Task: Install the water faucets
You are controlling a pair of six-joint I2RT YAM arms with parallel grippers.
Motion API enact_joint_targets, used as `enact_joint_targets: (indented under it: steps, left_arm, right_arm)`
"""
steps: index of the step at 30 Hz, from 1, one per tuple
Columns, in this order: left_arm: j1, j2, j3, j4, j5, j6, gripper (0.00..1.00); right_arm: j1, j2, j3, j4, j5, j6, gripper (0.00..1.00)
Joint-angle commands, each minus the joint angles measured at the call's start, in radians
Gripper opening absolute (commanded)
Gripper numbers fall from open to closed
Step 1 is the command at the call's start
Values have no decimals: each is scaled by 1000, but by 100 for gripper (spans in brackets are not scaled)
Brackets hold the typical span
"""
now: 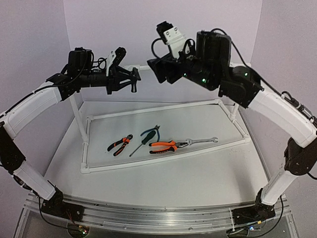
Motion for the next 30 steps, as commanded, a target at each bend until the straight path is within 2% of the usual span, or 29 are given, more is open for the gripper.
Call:
enact_joint_targets:
  steps: [1,4,8,15,21,26,30]
  left_arm:
    - [0,14,46,-62,-30,132,0]
    - [0,20,55,-61,-39,133,0]
    - [-1,22,59,-51,-45,127,0]
    - [0,21,58,-45,-44,126,0]
    - [-1,25,58,-30,-41,128,0]
    - [-1,25,57,-23,-41,130,0]
    - [-1,23,53,-20,-41,131,0]
  right_arm:
    - [-68,137,236,-407,-185,463,89]
    - [-71,231,381,-437,-261,565,87]
    - [-70,317,481,-426,-288,694,75]
    - [-56,319,444,-287,-281,734,70]
    - [-53,340,408,-228,-177,744,66]
    - [-52,377,417,-198,-92,758,58]
    - [-53,397,423,-156,-95,750,54]
